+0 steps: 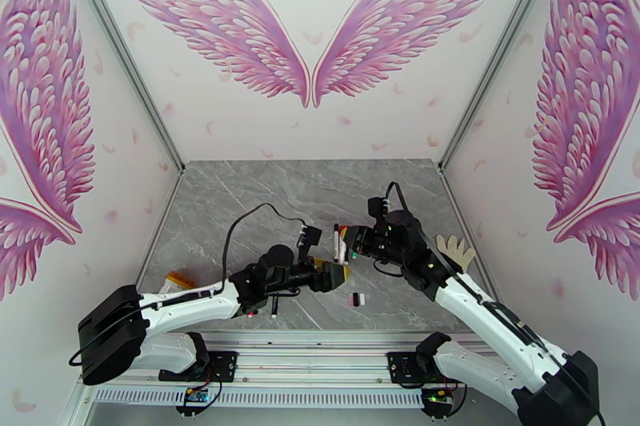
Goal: Open the pen caps
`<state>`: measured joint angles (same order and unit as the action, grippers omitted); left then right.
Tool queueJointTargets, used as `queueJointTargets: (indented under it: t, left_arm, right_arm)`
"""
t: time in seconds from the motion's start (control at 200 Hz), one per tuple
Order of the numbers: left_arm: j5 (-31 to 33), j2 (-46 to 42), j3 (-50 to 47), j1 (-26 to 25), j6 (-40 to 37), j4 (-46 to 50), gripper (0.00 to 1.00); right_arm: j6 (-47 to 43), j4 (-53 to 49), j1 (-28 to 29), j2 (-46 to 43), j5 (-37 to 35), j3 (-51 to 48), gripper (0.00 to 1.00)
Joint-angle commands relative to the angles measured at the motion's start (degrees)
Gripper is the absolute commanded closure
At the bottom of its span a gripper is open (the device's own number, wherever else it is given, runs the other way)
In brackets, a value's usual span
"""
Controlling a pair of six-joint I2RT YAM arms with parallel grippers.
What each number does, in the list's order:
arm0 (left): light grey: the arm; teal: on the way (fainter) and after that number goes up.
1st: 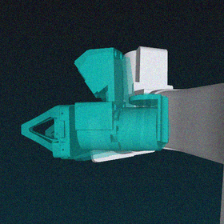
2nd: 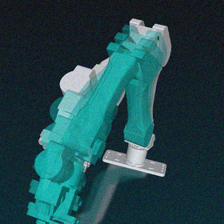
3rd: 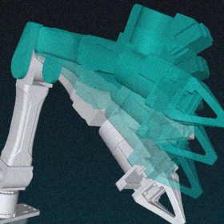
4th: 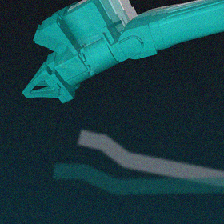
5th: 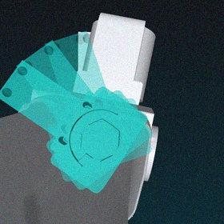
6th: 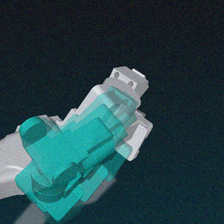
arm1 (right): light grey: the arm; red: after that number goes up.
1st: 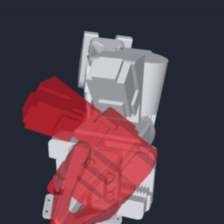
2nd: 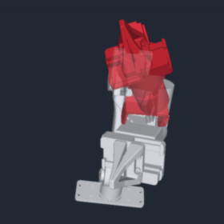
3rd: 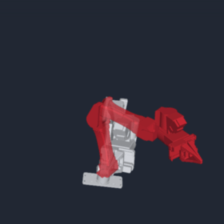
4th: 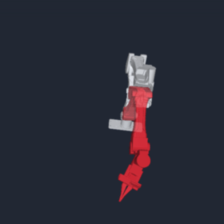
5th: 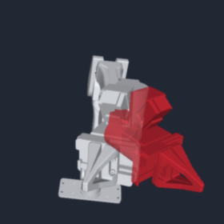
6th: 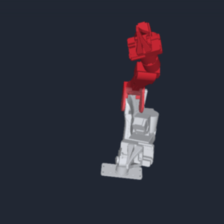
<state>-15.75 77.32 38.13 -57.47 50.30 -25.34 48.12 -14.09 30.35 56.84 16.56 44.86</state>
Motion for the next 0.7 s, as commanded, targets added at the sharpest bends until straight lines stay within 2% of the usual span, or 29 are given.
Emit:
queueJointTargets:
  t: [0.0, 0.34, 0.695]
  left_arm:
    - [-3.08, 1.46, 1.91, 0.36, 1.68, -4.31, 0.25]
    - [-1.88, 1.07, 1.19, 0.27, 1.69, -5.69, 0.58]
    - [0.18, -0.05, 0.21, 0.31, 0.67, -4.01, 0.82]
  right_arm:
    - [4.73, 6.32, 1.77, -1.37, 0.58, -1.34, 0.82]
    - [6.63, 8.53, 5.15, -3.52, -3.73, -3.63, 0.83]
    - [6.56, 6.46, 5.76, -5.66, -7.24, -4.34, 0.84]
